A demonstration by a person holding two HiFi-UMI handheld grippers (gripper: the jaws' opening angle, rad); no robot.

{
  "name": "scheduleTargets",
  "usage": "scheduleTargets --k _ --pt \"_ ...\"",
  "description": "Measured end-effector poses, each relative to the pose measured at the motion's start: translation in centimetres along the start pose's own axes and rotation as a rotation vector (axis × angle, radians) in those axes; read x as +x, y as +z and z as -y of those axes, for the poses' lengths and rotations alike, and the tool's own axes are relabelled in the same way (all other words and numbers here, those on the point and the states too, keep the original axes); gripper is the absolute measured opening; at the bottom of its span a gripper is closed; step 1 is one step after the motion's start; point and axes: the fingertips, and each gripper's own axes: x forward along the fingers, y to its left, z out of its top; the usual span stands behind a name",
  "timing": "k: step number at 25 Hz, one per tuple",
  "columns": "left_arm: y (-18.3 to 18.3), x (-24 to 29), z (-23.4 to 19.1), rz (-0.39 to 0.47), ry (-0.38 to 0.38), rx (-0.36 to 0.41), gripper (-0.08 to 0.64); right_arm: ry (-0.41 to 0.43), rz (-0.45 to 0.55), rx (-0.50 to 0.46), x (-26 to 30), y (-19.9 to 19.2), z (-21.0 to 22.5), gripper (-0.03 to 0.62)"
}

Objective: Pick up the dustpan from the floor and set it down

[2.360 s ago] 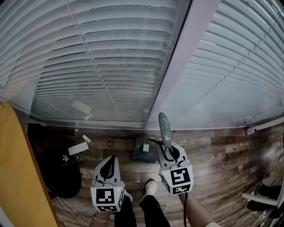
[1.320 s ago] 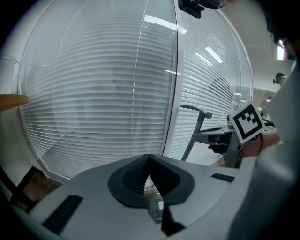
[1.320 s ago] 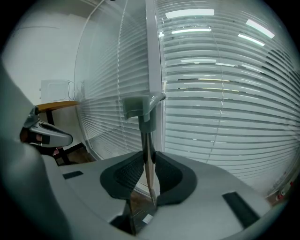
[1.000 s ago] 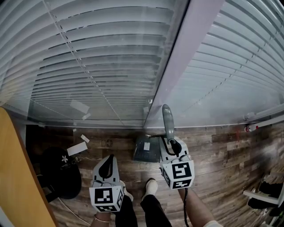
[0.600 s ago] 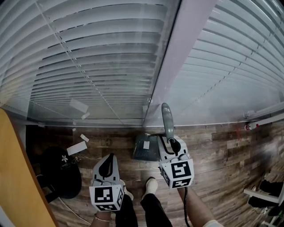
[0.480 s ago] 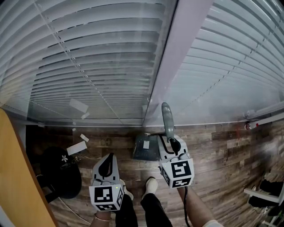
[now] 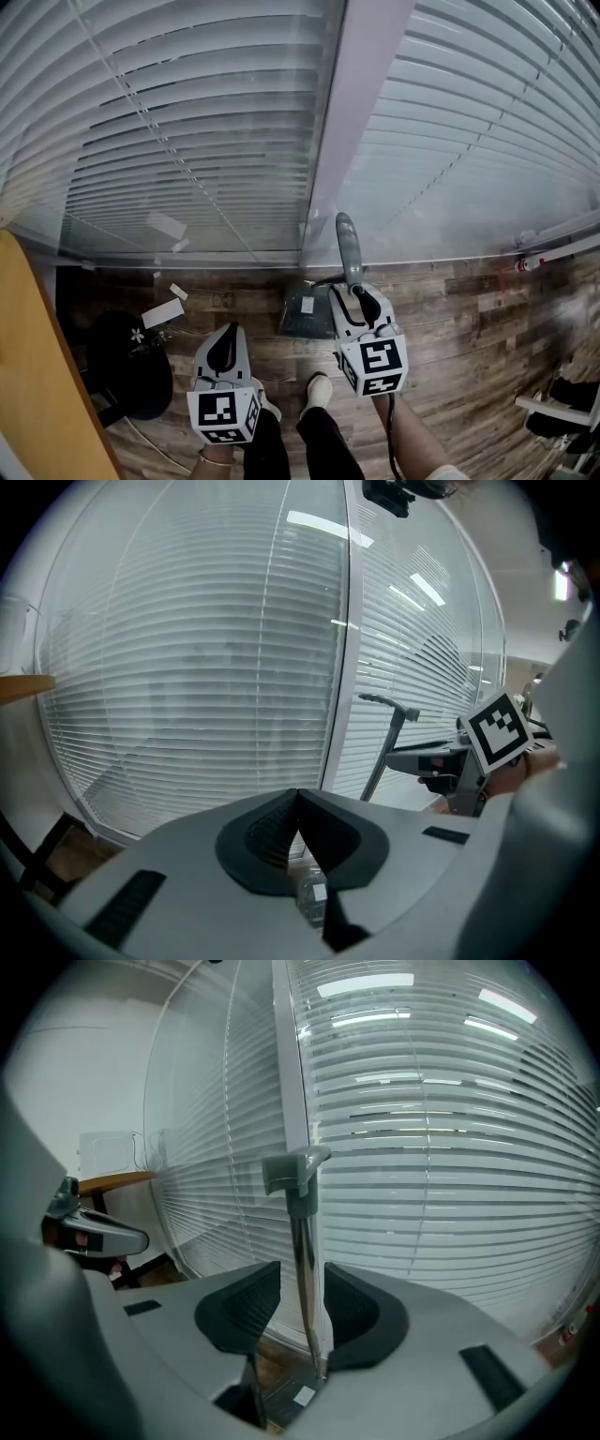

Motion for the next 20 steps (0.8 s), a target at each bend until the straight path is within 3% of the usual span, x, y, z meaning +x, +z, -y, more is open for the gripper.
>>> scheduleTargets --k 10,20 --pt "1.1 -1.2 1.3 0.027 0.004 0.001 0.017 -0.028 -0.039 0.088 -4.3 -2.3 1.0 0.147" --pt "12.2 -8.0 5.6 0.159 -0.018 0.051 0.017 -0.085 0.075 0.163 -14.8 7.5 1.8 0.144"
